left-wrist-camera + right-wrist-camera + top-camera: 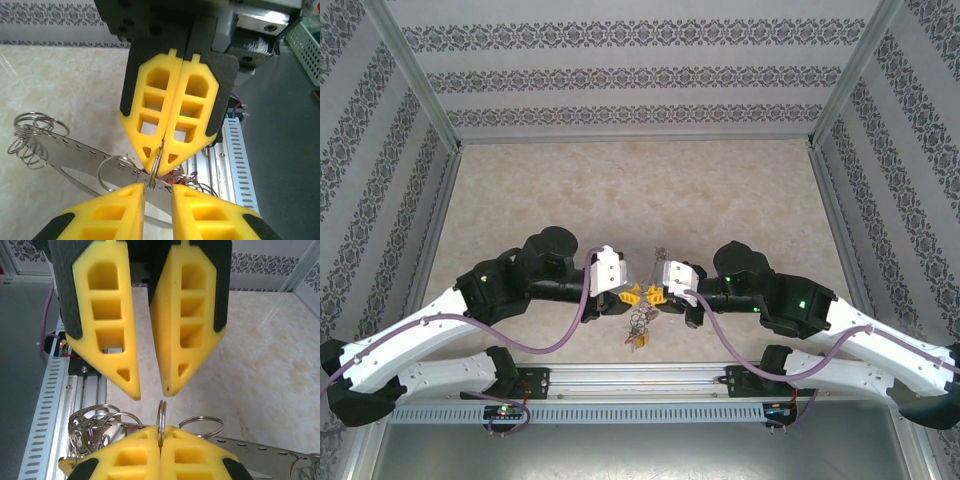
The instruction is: Put the keys on the keyring
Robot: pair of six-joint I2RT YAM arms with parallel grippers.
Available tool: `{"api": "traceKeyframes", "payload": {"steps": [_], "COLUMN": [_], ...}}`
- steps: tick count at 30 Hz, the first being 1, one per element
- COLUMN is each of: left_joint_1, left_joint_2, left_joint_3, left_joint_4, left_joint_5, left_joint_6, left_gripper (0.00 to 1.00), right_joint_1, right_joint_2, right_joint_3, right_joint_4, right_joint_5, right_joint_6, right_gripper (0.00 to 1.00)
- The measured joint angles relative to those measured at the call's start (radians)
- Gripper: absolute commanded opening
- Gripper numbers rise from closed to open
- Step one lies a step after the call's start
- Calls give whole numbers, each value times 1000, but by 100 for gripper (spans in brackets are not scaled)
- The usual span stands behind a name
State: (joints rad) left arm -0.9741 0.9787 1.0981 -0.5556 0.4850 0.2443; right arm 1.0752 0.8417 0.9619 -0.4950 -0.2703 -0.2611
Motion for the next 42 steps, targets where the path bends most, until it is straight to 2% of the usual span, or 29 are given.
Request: {"api": "traceKeyframes", "payload": {"steps": [15,17,19,23,25,28,39,42], "left_joint_1": [-1,-1,-2,-6,-6,-6,-2,1], "left_joint_2": [44,50,53,52,40,2,-116,-129], "left_joint_3": [-1,-1,-1,-2,-10,-37,-173,-211], "left_joint_4": [2,2,2,8,22,58,250,303], "left_joint_5": [4,8,16,24,27,35,81,84], "left_joint_6": [0,0,4,11,10,2,-103,-131], "left_gripper": [21,16,0,0,0,0,0,0], "right_joint_1": [0,0,0,-6,-6,-6,-6,-6], "right_joint_2": [40,40,37,31,27,16,-23,-23], "right_joint_3": [8,8,8,8,8,8,6,6], "right_joint_4": [-24,-34,-37,-41,-37,-12,30,24], "right_joint_5": [-36,-36,-33,-34,-37,-50,-95,-95], "right_joint_6": [0,0,0,1,1,6,23,24], "right_gripper": [0,0,0,0,12,16,9,3]}}
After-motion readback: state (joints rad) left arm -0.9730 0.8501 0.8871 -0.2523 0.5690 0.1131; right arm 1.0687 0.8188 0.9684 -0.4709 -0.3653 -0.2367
